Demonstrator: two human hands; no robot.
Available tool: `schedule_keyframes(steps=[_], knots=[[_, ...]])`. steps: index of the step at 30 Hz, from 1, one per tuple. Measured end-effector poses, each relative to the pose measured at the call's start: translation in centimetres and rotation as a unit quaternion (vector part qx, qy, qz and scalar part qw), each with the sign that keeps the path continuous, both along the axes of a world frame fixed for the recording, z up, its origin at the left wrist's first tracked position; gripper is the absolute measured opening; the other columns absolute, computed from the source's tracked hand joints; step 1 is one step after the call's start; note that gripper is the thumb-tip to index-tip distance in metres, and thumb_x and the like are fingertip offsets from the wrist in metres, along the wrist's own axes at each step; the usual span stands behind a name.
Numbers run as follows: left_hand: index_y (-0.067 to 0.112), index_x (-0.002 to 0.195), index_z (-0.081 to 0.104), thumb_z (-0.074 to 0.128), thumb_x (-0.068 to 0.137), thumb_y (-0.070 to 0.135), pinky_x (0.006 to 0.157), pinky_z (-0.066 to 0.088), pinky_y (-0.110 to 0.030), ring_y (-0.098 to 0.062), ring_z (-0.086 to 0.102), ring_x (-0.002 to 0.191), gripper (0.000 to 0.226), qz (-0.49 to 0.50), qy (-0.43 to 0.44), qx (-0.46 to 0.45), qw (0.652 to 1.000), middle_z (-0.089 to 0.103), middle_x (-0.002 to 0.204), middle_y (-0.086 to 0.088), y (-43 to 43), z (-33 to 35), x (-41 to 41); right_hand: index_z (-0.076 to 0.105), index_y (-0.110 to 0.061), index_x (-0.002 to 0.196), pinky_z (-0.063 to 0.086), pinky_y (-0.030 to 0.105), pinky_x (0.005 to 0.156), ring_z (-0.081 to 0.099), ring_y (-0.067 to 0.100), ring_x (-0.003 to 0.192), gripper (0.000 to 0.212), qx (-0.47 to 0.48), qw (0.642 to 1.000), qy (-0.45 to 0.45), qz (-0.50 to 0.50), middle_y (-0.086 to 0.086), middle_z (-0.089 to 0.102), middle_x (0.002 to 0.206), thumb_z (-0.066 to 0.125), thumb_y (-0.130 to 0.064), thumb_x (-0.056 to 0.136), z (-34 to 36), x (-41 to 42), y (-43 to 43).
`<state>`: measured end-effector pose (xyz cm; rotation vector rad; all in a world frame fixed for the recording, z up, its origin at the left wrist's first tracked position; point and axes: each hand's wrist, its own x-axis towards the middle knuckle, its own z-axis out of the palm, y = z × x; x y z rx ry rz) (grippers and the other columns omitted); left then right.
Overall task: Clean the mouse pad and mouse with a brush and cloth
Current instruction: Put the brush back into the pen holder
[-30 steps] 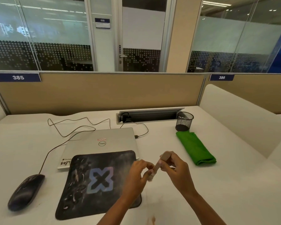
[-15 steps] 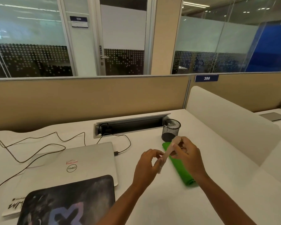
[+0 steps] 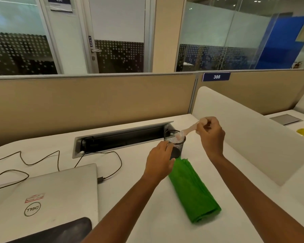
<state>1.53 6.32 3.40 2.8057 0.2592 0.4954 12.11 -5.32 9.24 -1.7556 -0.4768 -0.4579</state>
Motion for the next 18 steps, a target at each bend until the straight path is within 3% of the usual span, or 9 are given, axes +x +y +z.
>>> schedule_keyframes(steps=[4, 10, 18], knots=[[0.012, 0.148, 0.014, 0.046, 0.095, 0.033, 0.119, 0.017, -0.035, -0.023, 0.011, 0.146, 0.065, 0.017, 0.054, 0.035, 0.998, 0.013, 0.158, -0.006, 0.0, -0.9, 1.9, 0.057, 0.001, 0.096, 0.035, 0.016, 0.055, 0.056, 0.019, 0.072, 0.012, -0.036, 0.999, -0.012, -0.023, 0.016, 0.065, 0.084, 0.055, -0.007, 0.087, -0.6, 2.5, 1.8], [0.011, 0.149, 0.006, 0.043, 0.095, 0.035, 0.12, 0.008, -0.04, -0.025, 0.002, 0.147, 0.07, 0.012, 0.091, 0.079, 0.993, 0.006, 0.159, -0.007, -0.5, -1.9, 3.5, 0.056, -0.002, 0.101, 0.05, 0.036, 0.068, 0.062, 0.035, 0.087, 0.016, -0.156, 0.987, 0.036, -0.01, 0.02, 0.068, 0.094, 0.049, -0.011, 0.09, -3.5, 4.2, 3.7], [0.009, 0.149, 0.007, 0.042, 0.096, 0.034, 0.119, 0.004, -0.042, -0.027, 0.001, 0.147, 0.068, 0.019, 0.107, 0.105, 0.989, 0.009, 0.158, -0.01, -1.5, -2.5, 4.0, 0.045, -0.006, 0.108, 0.045, 0.033, 0.063, 0.061, 0.036, 0.081, 0.017, -0.256, 0.964, 0.072, -0.001, 0.022, 0.065, 0.092, 0.041, -0.016, 0.094, -5.7, 4.6, 4.5]])
